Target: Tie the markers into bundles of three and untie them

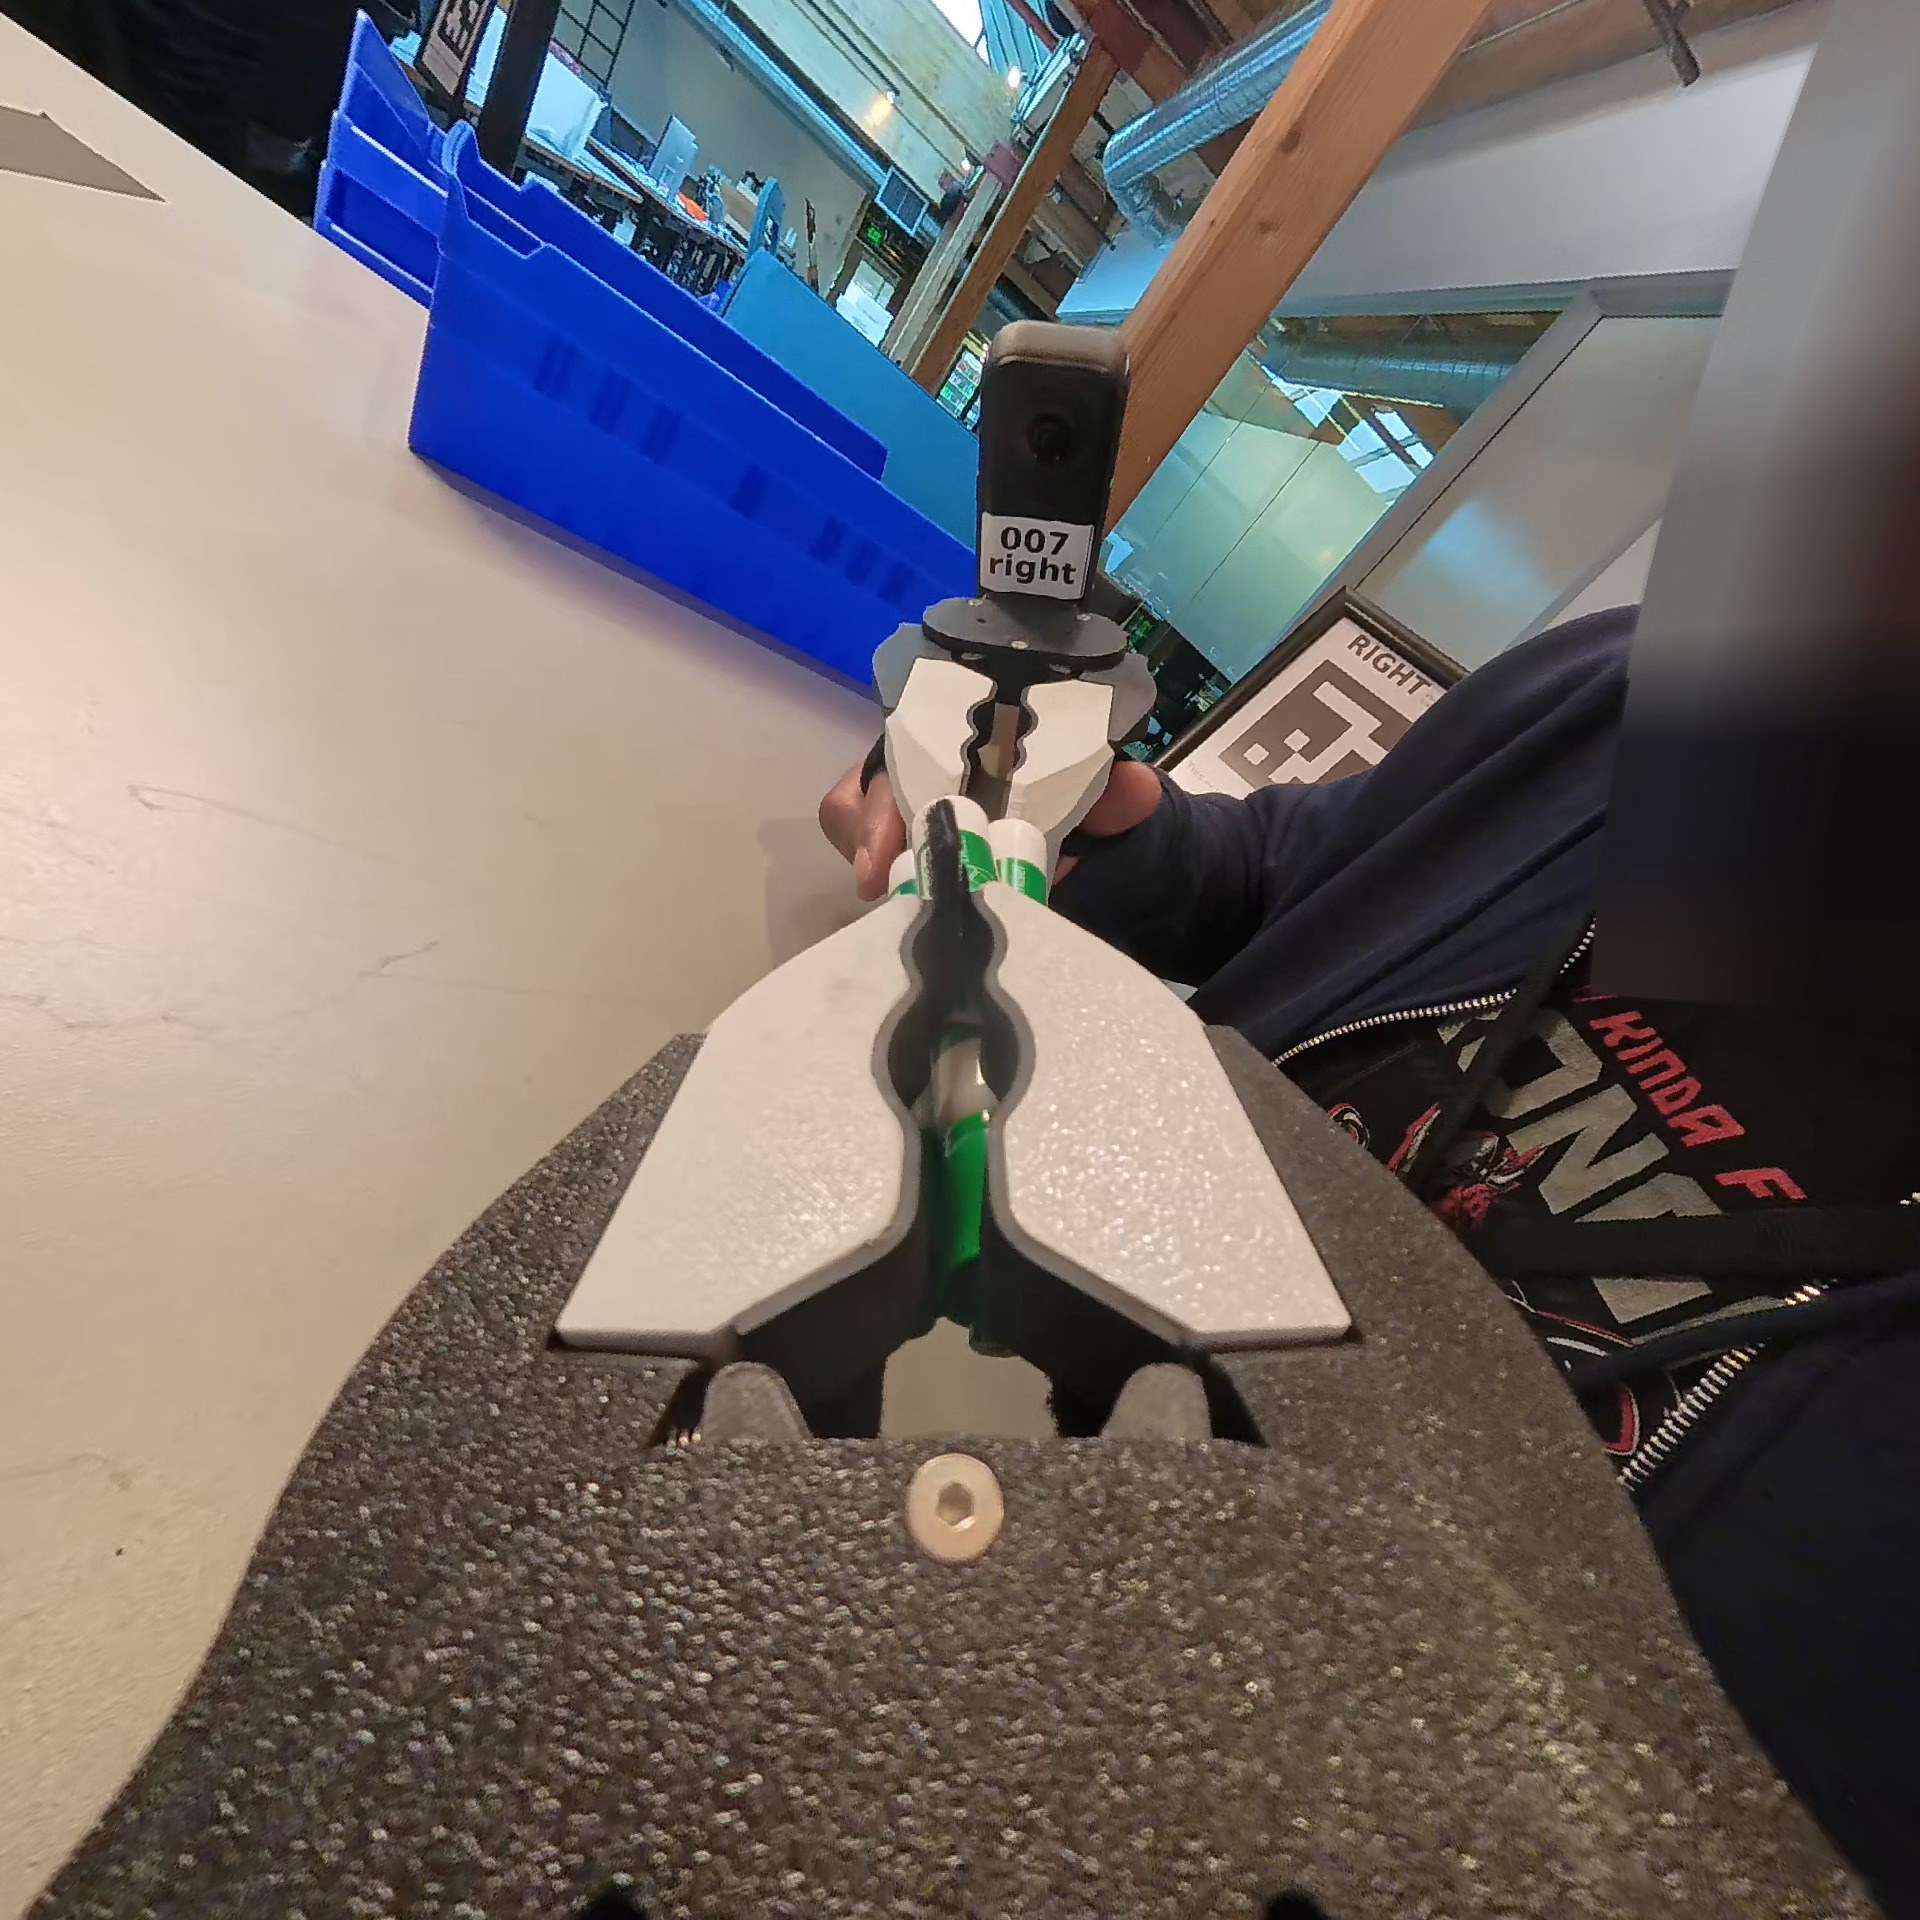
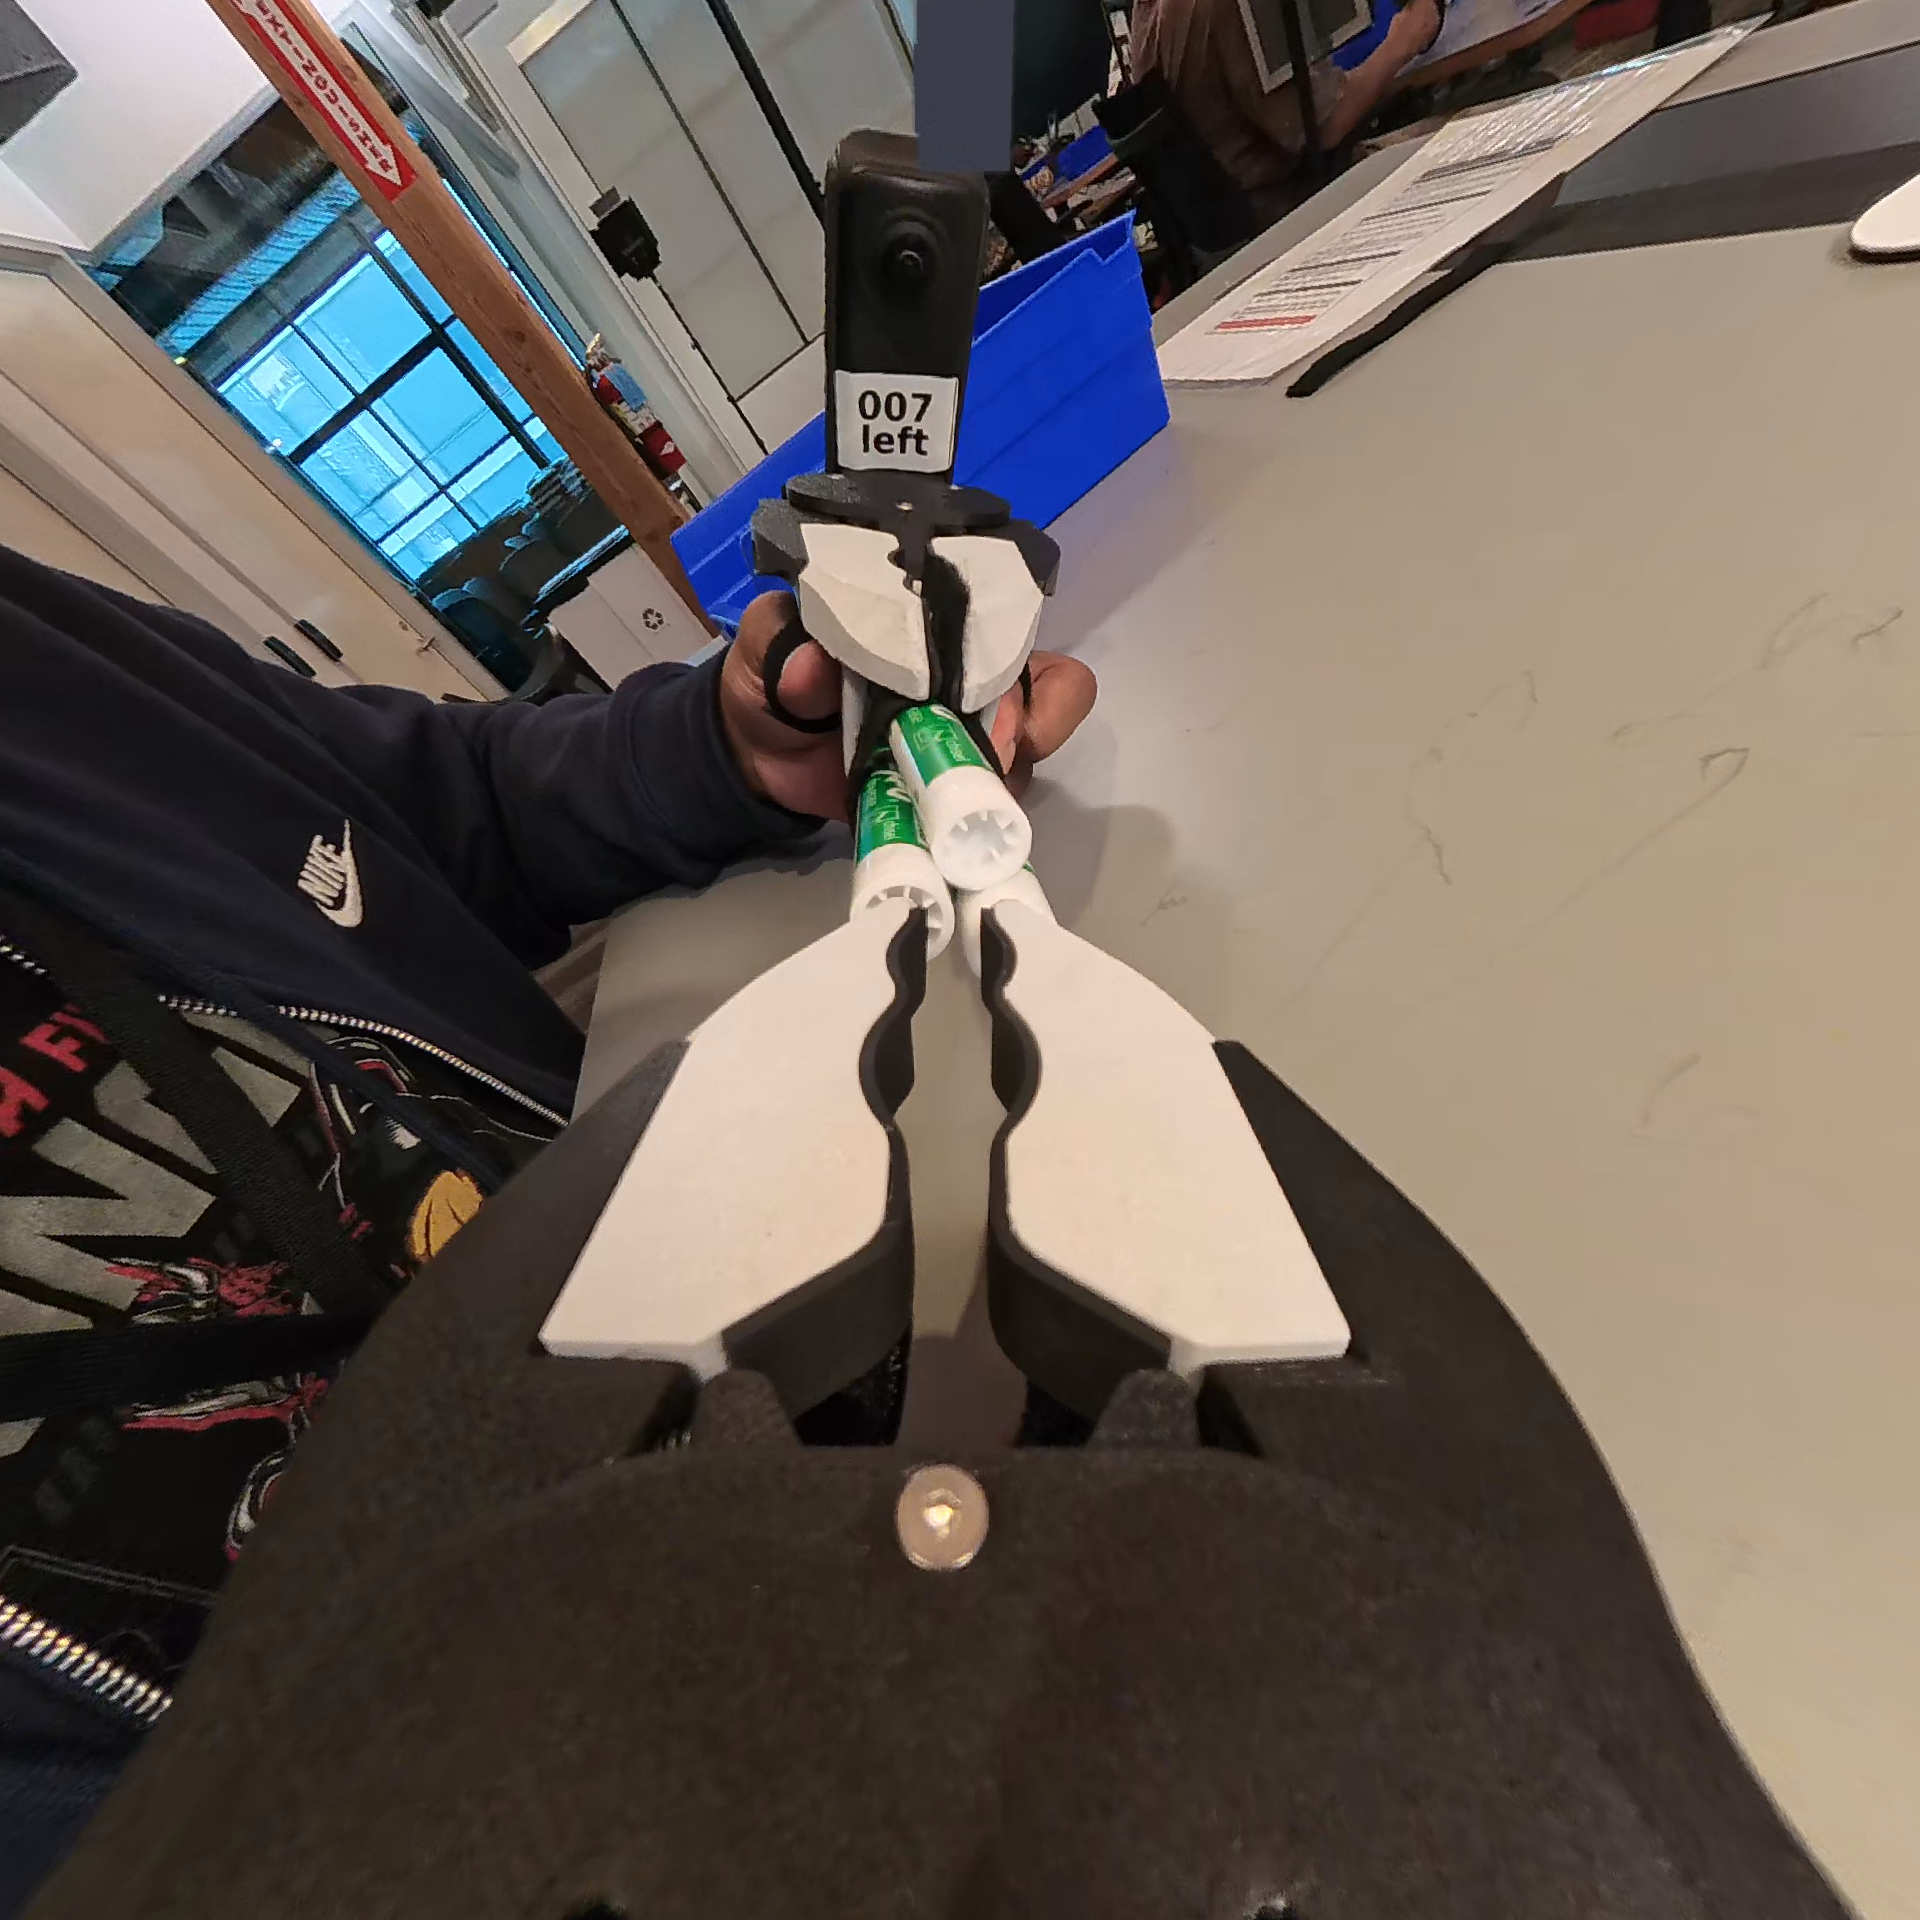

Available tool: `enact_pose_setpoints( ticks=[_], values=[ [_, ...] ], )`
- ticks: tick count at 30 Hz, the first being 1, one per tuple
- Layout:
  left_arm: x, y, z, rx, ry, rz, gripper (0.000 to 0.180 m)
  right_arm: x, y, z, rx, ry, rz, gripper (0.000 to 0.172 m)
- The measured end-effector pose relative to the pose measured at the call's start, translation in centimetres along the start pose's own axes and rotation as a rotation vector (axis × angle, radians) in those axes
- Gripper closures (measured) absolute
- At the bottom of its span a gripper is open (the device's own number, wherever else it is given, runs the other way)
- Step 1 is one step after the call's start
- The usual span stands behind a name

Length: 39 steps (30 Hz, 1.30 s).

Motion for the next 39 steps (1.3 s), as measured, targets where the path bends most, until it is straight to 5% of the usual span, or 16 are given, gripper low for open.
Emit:
enact_pose_setpoints(
  ticks=[14, 20, 30, 39],
  values=[
    [0.1, 0.1, 0.2, -0.016, -0.007, 0.015, 0.176, -0.1, 0.3, 0.4, -0.031, -0.028, 0.018, 0.162],
    [0.3, 0.0, 0.3, -0.020, -0.004, 0.039, 0.176, -0.1, -0.3, -0.3, 0.007, -0.011, -0.043, 0.145],
    [0.2, 0.2, 0.3, -0.033, -0.009, 0.034, 0.176, -1.1, -0.3, 0.1, 0.024, -0.078, -0.062, 0.162],
    [0.3, -1.2, 0.4, 0.105, -0.027, -0.063, 0.177, 0.2, -2.1, -1.2, 0.138, 0.203, -0.247, 0.132]
  ],
)
Point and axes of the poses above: each gripper's, where its closed fingertips meet, z out along the fingers, y out of its underside, x = y × z across the jaws, the point moved 3 cm from there along -z, back along the fingers, and after that the axes turned 3 degrees about -y, right-handed, at the moved point
